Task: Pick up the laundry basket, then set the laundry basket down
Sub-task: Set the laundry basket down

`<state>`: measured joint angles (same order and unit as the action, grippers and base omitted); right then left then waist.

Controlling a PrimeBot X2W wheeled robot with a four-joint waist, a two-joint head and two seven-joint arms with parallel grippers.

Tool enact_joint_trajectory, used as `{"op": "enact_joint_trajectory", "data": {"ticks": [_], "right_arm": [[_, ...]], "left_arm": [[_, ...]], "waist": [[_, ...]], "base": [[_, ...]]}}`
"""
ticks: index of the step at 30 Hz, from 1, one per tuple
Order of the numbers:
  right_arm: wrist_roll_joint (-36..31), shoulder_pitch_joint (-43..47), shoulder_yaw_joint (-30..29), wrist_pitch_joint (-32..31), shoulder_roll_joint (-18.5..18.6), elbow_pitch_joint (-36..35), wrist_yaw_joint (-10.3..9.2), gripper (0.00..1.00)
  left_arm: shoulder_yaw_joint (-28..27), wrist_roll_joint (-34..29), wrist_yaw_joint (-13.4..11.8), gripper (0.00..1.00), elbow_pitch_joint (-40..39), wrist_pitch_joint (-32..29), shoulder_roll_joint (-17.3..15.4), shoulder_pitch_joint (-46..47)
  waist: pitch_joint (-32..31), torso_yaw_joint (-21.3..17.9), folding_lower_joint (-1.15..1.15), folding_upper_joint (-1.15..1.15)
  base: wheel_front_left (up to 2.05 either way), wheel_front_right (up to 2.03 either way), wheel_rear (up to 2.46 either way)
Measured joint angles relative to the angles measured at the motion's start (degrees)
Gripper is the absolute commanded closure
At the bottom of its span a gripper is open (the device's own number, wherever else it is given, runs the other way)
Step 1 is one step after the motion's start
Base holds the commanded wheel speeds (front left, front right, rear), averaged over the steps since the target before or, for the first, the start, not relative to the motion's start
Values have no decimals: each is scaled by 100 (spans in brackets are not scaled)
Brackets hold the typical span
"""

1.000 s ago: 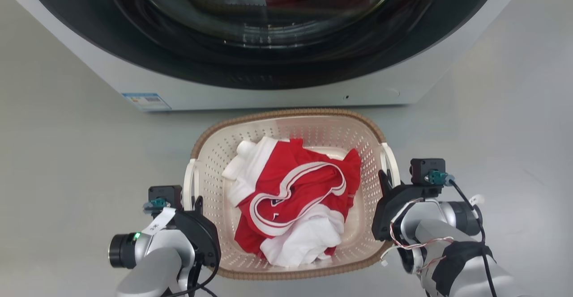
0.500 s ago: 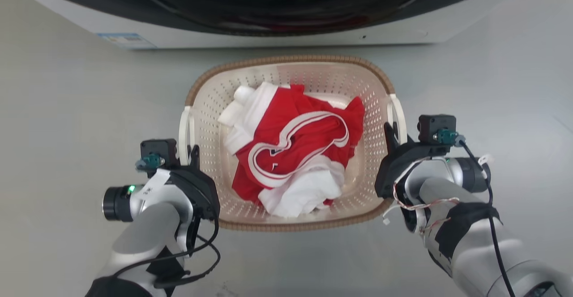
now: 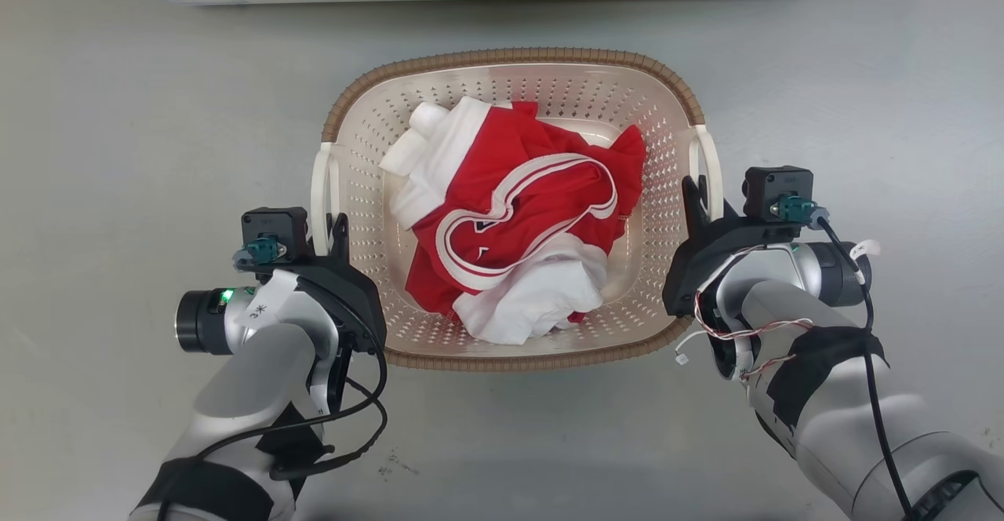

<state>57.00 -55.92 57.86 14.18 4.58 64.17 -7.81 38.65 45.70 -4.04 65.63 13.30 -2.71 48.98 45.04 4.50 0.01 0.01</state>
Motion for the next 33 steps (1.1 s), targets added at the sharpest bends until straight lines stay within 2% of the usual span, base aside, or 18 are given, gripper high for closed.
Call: {"op": "enact_joint_trajectory", "data": {"ticks": [24, 25, 26, 27, 28, 29, 30, 31, 33], "right_arm": [[-154, -362, -47, 11, 10, -59, 0, 100], [-158, -362, -54, 11, 10, -60, 0, 87], [-160, -362, -63, 10, 10, -59, 0, 68], [-167, -362, -68, 10, 9, -59, 0, 51], [-167, -362, -78, 10, 7, -62, 0, 11], [-169, -362, -83, 10, -7, -68, 1, 0], [-180, -363, -90, 11, -27, -77, 8, 0], [-207, -363, -100, 11, -54, -85, 8, 0], [-227, -363, -119, 11, -70, -82, 8, 0]], "left_arm": [[-114, -112, 1, 100, 26, 93, -64, 367], [-119, -129, 1, 100, 29, 93, -66, 374], [-125, -143, 1, 97, 30, 93, -67, 377], [-132, -144, 1, 76, 29, 100, -66, 383], [-138, -145, 0, 55, 26, 100, -64, 395], [-142, -153, 0, 51, 24, 100, -62, 404], [-147, -163, 0, 44, 24, 100, -60, 412], [-152, -192, 0, 44, 25, 100, -55, 419], [-165, -232, 0, 0, 25, 100, -55, 437]], "waist": [[420, 2, -1, -1], [424, 2, -1, -1], [426, 2, -1, -1], [426, 2, -1, -2], [426, 2, -1, -1], [426, 1, -1, -2], [425, 0, -1, -1], [423, -1, -1, -1], [418, -2, -1, -1]], "base": [[0, 0, 0], [0, 0, 0], [0, 0, 0], [0, 0, 0], [0, 0, 0], [0, 0, 0], [0, 0, 0], [0, 0, 0], [0, 0, 0]]}}
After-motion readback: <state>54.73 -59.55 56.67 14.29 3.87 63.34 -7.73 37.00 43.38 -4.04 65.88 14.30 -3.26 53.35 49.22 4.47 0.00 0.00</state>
